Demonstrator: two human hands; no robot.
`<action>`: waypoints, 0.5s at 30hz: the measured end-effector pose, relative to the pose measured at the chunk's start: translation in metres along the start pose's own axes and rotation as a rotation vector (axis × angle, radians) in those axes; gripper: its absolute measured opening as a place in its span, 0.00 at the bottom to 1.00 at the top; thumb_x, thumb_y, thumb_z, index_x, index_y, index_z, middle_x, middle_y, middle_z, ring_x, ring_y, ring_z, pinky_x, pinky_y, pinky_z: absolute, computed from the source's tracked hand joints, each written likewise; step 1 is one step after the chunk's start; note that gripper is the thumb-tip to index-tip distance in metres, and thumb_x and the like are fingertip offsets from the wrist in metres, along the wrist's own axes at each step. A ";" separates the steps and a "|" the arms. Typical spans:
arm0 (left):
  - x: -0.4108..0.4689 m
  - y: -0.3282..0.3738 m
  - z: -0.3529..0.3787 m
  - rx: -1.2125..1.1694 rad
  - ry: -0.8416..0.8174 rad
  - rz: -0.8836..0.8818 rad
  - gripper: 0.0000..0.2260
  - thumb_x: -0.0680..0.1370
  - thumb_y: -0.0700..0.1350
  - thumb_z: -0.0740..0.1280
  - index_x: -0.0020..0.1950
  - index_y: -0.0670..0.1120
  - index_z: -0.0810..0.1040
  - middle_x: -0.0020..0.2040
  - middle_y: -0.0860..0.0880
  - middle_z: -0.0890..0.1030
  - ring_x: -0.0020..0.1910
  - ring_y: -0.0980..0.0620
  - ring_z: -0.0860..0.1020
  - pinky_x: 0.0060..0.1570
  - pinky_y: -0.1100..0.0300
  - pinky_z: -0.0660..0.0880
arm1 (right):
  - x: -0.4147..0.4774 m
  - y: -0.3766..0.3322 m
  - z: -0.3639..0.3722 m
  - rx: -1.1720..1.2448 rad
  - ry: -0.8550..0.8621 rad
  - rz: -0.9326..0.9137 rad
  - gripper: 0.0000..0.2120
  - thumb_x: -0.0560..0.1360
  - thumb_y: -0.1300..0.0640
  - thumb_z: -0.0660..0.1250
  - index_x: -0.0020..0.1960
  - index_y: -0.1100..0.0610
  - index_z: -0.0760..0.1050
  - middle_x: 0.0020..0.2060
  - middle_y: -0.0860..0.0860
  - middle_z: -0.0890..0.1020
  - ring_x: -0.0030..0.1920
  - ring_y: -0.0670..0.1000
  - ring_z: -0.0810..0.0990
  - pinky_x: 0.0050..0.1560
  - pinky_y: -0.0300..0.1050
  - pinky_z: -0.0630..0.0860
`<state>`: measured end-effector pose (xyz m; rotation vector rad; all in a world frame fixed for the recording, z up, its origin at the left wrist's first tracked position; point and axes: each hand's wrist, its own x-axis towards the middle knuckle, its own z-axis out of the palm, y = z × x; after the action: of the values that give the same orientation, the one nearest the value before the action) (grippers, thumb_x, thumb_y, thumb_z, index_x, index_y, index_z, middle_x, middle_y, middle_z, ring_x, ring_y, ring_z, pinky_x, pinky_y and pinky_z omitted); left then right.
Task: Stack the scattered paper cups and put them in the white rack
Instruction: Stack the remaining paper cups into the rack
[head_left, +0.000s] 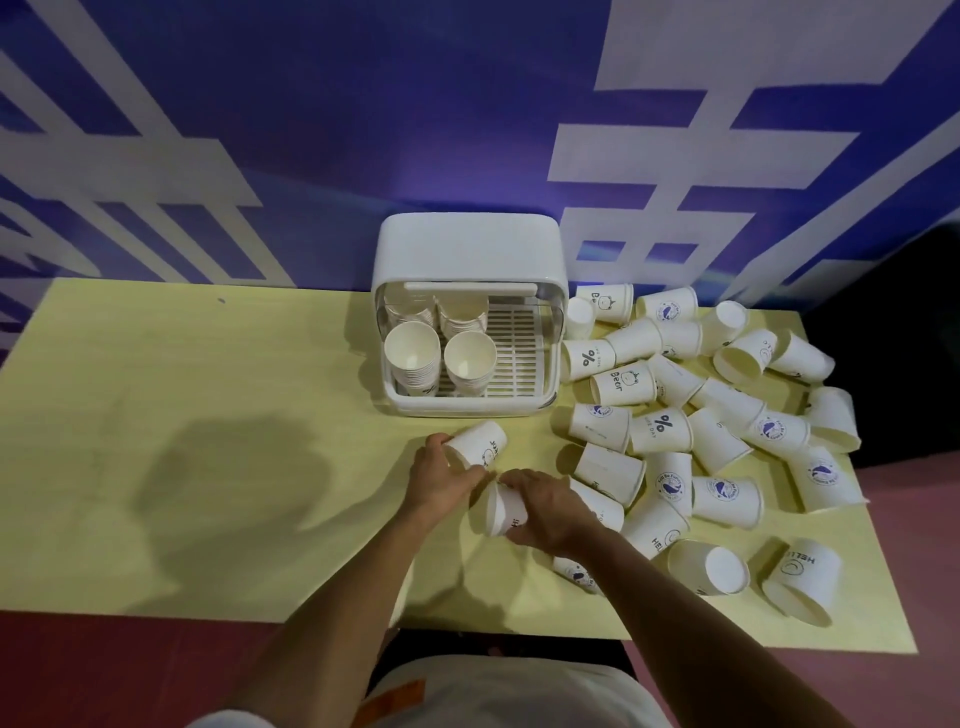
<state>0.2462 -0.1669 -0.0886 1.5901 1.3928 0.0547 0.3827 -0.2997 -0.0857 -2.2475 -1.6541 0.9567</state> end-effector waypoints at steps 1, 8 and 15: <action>0.000 -0.001 -0.005 -0.013 0.012 -0.002 0.36 0.69 0.50 0.76 0.73 0.46 0.65 0.65 0.44 0.73 0.59 0.47 0.74 0.56 0.55 0.74 | 0.002 -0.001 0.000 -0.006 -0.005 0.000 0.32 0.68 0.48 0.76 0.69 0.53 0.70 0.60 0.51 0.79 0.58 0.53 0.77 0.53 0.44 0.72; 0.002 -0.005 -0.035 -0.051 0.095 -0.012 0.35 0.69 0.47 0.75 0.73 0.44 0.65 0.66 0.44 0.71 0.60 0.47 0.73 0.58 0.56 0.73 | 0.010 -0.008 -0.008 0.120 0.043 -0.039 0.34 0.69 0.49 0.76 0.71 0.58 0.69 0.62 0.54 0.76 0.60 0.54 0.74 0.58 0.44 0.71; 0.001 -0.005 -0.053 -0.034 0.112 -0.003 0.36 0.69 0.48 0.76 0.73 0.45 0.65 0.68 0.45 0.68 0.62 0.51 0.69 0.59 0.61 0.66 | 0.033 -0.021 -0.066 0.583 0.254 0.090 0.30 0.66 0.52 0.80 0.64 0.54 0.73 0.56 0.48 0.78 0.55 0.48 0.78 0.54 0.42 0.78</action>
<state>0.2114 -0.1345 -0.0655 1.5770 1.4727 0.1676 0.4117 -0.2483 -0.0364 -1.9483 -1.0084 0.9676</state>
